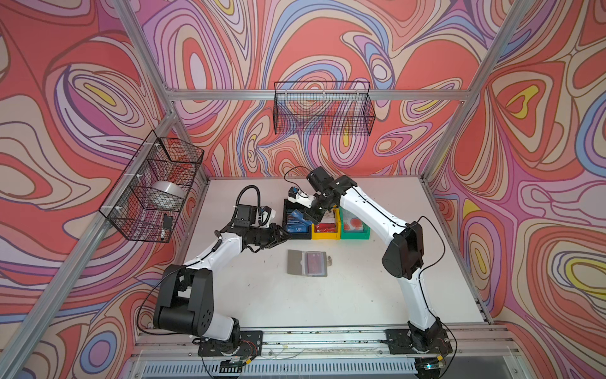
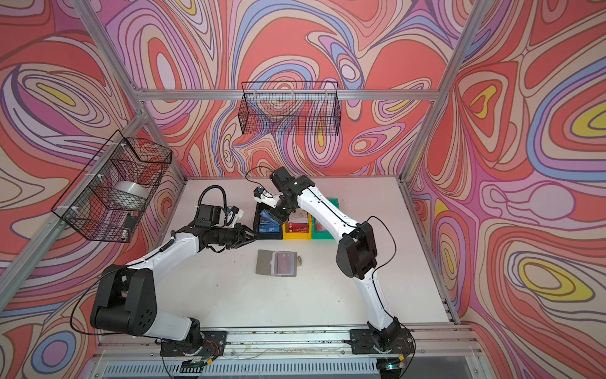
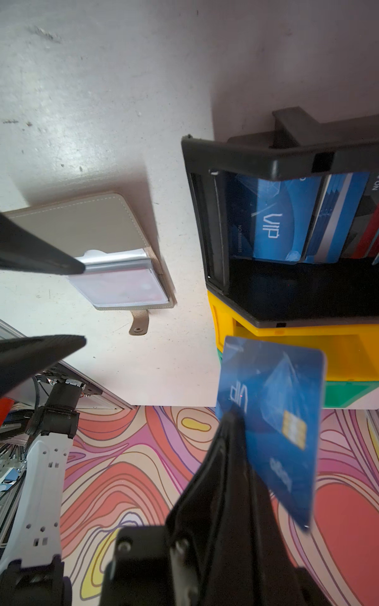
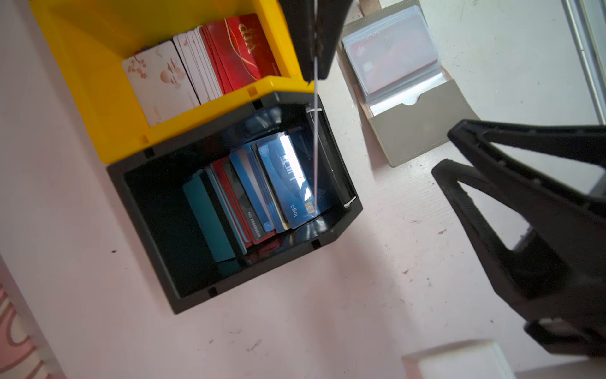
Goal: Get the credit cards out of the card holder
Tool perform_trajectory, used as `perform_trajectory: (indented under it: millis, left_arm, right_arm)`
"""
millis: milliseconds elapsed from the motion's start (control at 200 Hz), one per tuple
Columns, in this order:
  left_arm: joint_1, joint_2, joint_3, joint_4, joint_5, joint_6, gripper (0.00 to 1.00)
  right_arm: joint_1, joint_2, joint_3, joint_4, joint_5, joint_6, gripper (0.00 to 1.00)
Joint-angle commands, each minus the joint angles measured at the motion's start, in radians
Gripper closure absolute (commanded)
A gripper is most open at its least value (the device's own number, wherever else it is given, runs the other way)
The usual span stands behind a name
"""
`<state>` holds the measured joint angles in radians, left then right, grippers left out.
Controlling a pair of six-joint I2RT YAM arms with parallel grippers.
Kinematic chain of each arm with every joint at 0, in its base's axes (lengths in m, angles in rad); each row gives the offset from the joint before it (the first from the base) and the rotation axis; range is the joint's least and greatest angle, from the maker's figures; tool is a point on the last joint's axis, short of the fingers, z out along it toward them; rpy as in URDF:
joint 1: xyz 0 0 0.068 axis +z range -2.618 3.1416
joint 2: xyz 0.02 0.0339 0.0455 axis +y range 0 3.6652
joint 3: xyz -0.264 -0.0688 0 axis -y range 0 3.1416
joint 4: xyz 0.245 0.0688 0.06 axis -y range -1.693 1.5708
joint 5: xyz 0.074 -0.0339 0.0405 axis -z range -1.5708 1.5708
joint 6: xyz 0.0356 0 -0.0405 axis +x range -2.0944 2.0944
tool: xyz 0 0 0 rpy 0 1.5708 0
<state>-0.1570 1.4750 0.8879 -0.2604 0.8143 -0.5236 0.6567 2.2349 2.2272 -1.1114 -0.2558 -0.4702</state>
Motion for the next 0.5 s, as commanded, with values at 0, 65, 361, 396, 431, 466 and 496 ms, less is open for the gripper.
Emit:
perform_trajectory:
  millis: [0, 65, 361, 396, 431, 466, 496]
  left_arm:
    - [0.007, 0.002, -0.009, -0.038, -0.017, 0.027, 0.66]
    - [0.006, -0.002, -0.02, -0.03, -0.016, 0.022, 0.66]
    - [0.005, 0.005, -0.035, -0.011, -0.012, 0.005, 0.66]
    - [0.006, 0.003, -0.038, -0.011, -0.015, 0.005, 0.66]
    - [0.006, -0.001, -0.042, -0.011, -0.018, 0.002, 0.66]
    - [0.005, -0.006, -0.048, 0.004, -0.023, 0.0, 0.66]
    - [0.006, -0.011, -0.058, 0.025, -0.027, -0.005, 0.66]
  right_arm:
    - [0.005, 0.029, 0.005, 0.036, 0.069, -0.068, 1.0]
    - [0.006, 0.035, 0.003, 0.055, 0.065, -0.086, 1.0]
    - [0.021, 0.089, 0.057, 0.043, 0.061, -0.146, 1.0]
    - [0.024, 0.095, 0.057, 0.044, 0.061, -0.152, 1.0]
    - [0.026, 0.102, 0.057, 0.044, 0.065, -0.156, 1.0]
    - [0.027, 0.11, 0.058, 0.042, 0.069, -0.163, 1.0]
    - [0.029, 0.118, 0.062, 0.039, 0.075, -0.165, 1.0]
